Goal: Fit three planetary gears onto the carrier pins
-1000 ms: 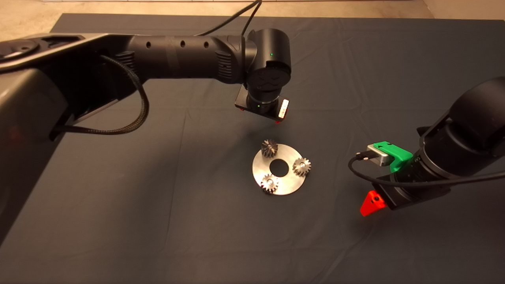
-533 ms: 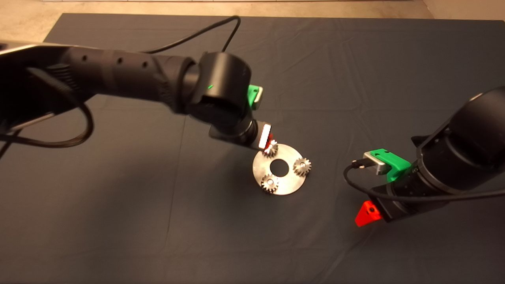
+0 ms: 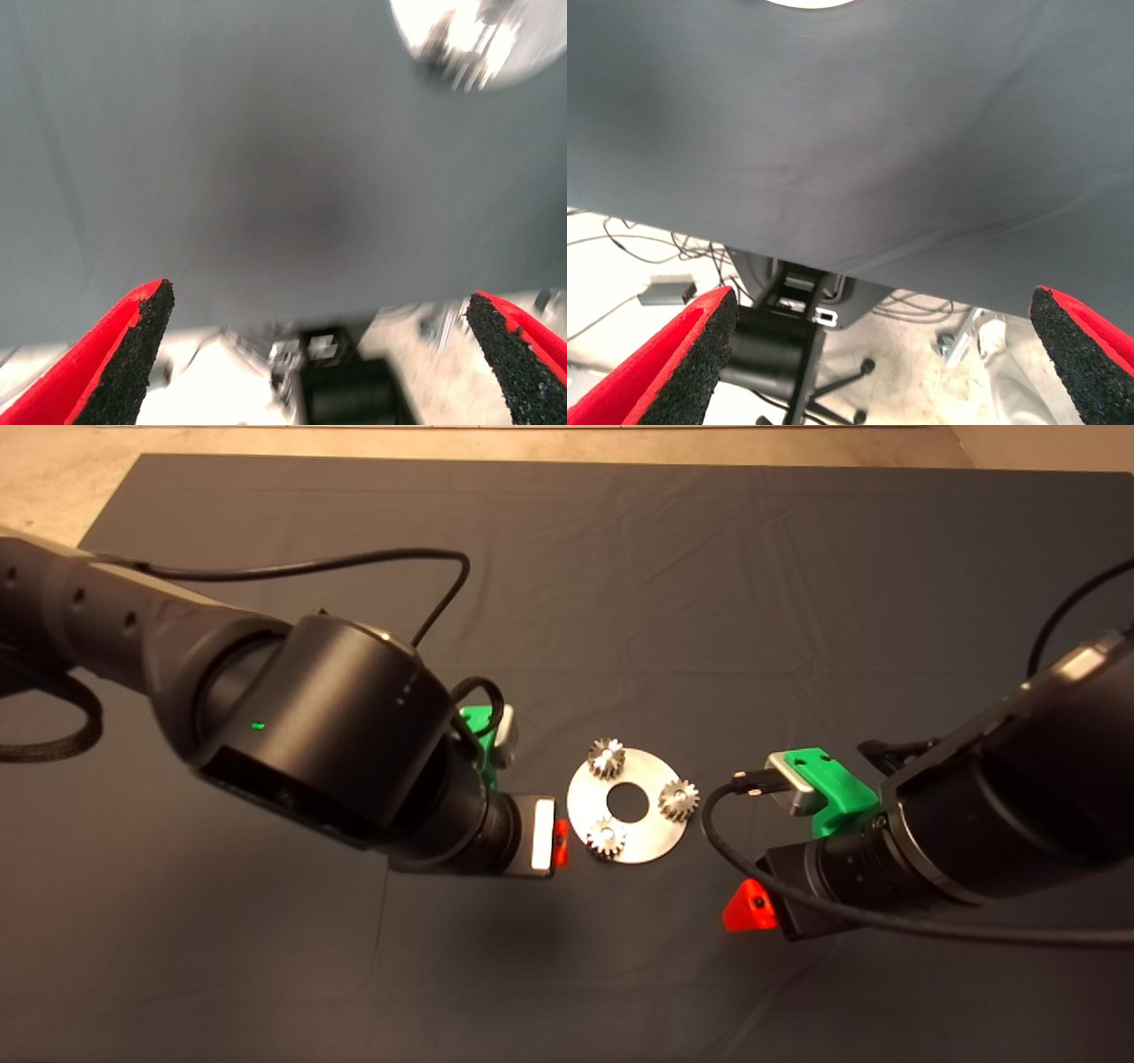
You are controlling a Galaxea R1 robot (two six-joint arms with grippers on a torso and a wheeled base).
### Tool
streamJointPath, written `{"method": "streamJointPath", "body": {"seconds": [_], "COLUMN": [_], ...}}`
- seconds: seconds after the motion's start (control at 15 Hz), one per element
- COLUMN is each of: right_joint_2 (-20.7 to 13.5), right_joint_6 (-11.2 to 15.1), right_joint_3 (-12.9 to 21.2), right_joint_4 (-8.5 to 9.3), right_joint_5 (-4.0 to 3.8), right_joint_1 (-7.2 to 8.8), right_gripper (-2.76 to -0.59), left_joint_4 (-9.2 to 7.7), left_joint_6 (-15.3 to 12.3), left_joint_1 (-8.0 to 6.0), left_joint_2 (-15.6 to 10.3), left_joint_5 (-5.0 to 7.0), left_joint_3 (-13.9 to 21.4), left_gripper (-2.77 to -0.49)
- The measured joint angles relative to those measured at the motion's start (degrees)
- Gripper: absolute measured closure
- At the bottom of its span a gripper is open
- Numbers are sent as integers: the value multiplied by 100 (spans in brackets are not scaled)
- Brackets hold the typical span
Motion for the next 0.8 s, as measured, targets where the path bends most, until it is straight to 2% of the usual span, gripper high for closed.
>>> {"method": "streamJointPath", "body": {"seconds": [0.13,0.2,0.4,0.53,0.73,0.8], "right_joint_2": [154,157,283,364,441,446], "right_joint_6": [259,299,613,697,798,820], "right_joint_3": [138,159,345,378,435,450], "right_joint_4": [-11,-11,-17,-20,-22,-22], "right_joint_5": [4,5,-6,-4,-1,-11], "right_joint_1": [127,135,214,268,328,330], "right_gripper": [-246,-247,-247,-247,-247,-256], "left_joint_4": [-340,-477,-804,-912,-965,-976], "left_joint_6": [-275,-387,-714,-928,-1146,-1168], "left_joint_1": [-57,-68,-85,-100,-130,-133], "left_joint_2": [-24,-22,35,130,358,415], "left_joint_5": [5,5,5,9,7,7], "left_joint_3": [189,272,516,642,741,752], "left_gripper": [-237,-237,-237,-237,-237,-237]}}
